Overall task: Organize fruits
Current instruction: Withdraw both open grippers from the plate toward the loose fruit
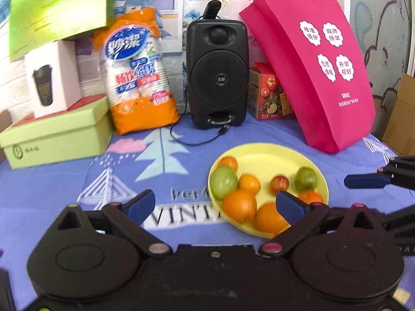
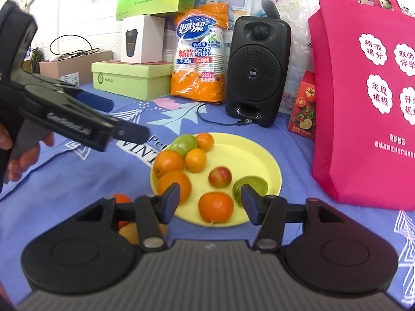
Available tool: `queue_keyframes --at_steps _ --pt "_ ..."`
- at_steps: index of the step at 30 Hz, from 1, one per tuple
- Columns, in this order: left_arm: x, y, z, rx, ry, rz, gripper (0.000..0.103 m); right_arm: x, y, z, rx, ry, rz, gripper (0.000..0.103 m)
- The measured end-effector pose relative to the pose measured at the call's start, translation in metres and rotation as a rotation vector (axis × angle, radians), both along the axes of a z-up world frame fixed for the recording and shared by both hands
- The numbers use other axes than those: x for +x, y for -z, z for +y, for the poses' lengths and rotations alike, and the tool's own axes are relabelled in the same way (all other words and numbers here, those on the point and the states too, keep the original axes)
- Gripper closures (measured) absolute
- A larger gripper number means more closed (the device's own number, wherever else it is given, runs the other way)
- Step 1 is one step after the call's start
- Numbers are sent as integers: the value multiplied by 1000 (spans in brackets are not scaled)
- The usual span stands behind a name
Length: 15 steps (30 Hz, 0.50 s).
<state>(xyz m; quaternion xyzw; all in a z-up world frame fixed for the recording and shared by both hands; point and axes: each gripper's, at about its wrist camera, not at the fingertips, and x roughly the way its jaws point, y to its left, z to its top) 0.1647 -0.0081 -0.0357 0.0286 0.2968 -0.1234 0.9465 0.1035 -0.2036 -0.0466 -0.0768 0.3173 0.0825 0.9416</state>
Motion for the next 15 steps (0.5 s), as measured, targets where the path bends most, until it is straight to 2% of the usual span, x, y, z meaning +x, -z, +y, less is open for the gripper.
queue_keyframes --at_steps 9,11,15 --pt "-51 31 9 -47 21 71 6 -36 23 15 12 -62 78 49" --pt "-54 42 5 -39 31 94 11 -42 33 20 12 -76 107 48" --pt "-52 59 -6 -9 33 127 14 -51 47 25 25 -76 138 45"
